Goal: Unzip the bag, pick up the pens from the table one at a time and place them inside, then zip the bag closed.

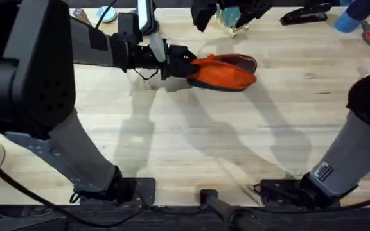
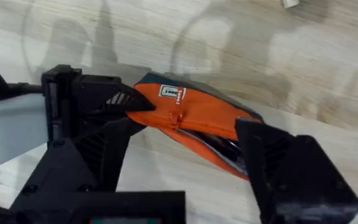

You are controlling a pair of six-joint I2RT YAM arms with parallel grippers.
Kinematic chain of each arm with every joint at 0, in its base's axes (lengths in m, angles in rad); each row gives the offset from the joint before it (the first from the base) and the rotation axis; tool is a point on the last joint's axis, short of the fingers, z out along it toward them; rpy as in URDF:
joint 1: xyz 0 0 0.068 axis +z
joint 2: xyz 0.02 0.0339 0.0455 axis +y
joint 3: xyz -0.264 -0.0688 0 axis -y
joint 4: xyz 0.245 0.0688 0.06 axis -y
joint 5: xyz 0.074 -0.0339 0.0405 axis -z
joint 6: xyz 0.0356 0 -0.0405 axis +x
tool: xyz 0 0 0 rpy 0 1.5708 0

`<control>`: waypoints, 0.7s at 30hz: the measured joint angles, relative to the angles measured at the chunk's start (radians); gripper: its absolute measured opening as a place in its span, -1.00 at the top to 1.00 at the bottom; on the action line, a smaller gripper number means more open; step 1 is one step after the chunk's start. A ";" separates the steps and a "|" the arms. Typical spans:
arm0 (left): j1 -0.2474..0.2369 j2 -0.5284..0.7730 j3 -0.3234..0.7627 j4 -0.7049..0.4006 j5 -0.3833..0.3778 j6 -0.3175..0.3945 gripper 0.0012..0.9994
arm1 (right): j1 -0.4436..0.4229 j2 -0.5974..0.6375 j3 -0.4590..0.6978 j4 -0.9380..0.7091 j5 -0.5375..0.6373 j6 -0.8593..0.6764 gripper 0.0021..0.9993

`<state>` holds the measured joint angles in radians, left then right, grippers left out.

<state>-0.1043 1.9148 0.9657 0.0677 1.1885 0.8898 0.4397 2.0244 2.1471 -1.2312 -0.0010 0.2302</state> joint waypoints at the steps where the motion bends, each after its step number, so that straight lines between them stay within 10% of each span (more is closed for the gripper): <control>1: 0.000 0.000 0.000 0.000 0.000 0.000 0.92 | 0.000 0.000 0.000 0.000 0.000 0.000 -0.99; 21: 0.000 0.000 0.000 0.000 0.000 0.000 0.92 | 0.002 0.036 -0.022 -0.029 -0.001 0.001 -0.99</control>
<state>-0.1043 1.9148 0.9657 0.0677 1.1885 0.8898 0.4412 2.0607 2.1250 -1.2600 -0.0018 0.2310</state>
